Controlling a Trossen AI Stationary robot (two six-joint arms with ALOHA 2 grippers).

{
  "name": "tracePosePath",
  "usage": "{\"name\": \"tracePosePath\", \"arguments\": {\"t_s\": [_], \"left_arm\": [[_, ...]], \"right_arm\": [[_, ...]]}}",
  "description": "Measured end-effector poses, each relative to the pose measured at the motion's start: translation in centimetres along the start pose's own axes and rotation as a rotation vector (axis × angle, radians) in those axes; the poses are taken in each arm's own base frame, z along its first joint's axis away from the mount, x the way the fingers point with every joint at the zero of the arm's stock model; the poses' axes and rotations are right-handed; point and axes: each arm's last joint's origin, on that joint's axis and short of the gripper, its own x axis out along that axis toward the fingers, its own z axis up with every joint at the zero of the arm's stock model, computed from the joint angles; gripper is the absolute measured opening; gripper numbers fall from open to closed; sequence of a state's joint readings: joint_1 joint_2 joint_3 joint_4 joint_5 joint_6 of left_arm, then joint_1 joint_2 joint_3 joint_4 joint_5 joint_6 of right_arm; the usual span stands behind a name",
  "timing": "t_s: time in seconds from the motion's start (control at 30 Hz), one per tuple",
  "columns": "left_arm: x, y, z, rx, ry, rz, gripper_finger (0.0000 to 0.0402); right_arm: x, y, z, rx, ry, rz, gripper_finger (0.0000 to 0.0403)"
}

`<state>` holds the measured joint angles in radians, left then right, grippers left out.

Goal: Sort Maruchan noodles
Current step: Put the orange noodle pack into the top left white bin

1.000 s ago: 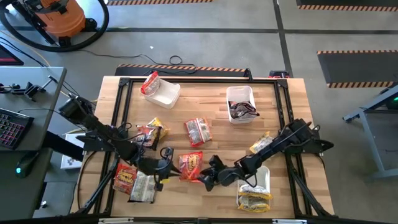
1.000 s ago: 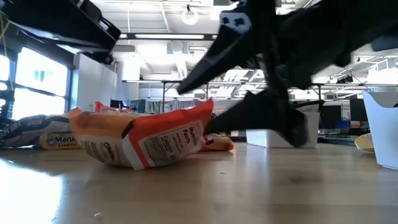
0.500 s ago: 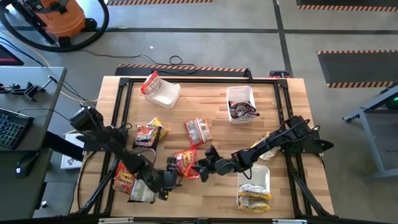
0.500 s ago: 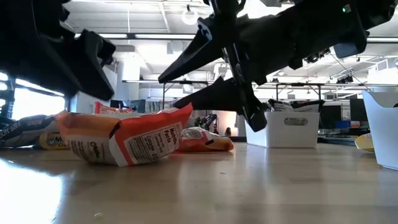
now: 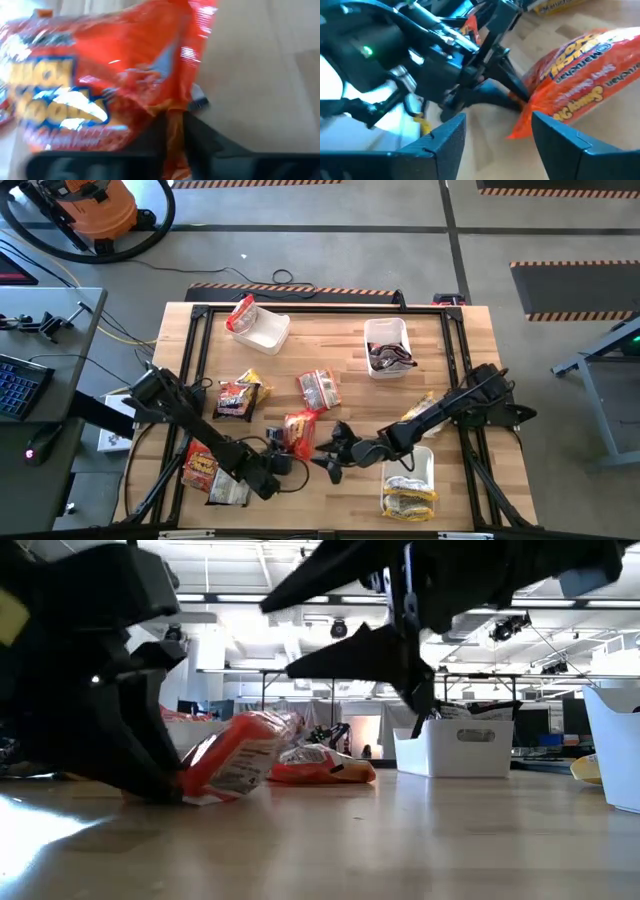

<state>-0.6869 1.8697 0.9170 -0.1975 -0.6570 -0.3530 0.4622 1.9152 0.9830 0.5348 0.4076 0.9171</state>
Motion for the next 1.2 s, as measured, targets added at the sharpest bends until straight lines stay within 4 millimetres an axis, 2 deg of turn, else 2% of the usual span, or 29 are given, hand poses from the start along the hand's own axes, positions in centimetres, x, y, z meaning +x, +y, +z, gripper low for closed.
{"name": "tracePosePath", "arguments": {"t_s": [0.07,0.27,0.43,0.53,0.7,0.83,0.97,1.07,1.2], "left_arm": [[-0.6,0.0,0.1,-0.039,-0.024,0.016,0.0012],[-1.4,-1.2,0.5,-0.150,-0.114,0.013,0.0002],[-1.1,-1.7,0.0,-0.201,-0.124,0.042,0.0001],[-0.9,-1.8,-0.1,-0.240,-0.132,0.062,0.0001],[-1.0,-1.8,-0.2,-0.259,-0.145,0.082,0.0000],[-1.1,-1.9,-0.1,-0.279,-0.157,0.080,0.0000],[-1.1,-1.9,-0.2,-0.297,-0.160,0.090,0.0000],[-1.1,-1.9,-0.1,-0.312,-0.161,0.077,0.0000],[-1.4,-2.0,0.1,-0.335,-0.188,0.076,0.0000]], "right_arm": [[-0.4,-0.2,0.1,0.087,0.031,-0.047,0.0233],[0.3,-1.7,-0.2,0.383,0.077,-0.115,0.0251],[1.4,-2.3,-0.6,0.506,0.065,-0.074,0.0257],[2.4,-2.6,-1.5,0.589,0.058,-0.017,0.0257],[4.0,-3.2,-2.7,0.687,0.045,-0.032,0.0257],[4.9,-3.4,-3.1,0.687,0.033,-0.023,0.0257],[5.4,-2.8,-2.5,0.576,-0.001,-0.007,0.0245],[5.7,-2.5,-2.2,0.489,-0.021,-0.015,0.0216],[5.9,-2.5,-2.1,0.385,-0.024,-0.038,0.0149]]}}
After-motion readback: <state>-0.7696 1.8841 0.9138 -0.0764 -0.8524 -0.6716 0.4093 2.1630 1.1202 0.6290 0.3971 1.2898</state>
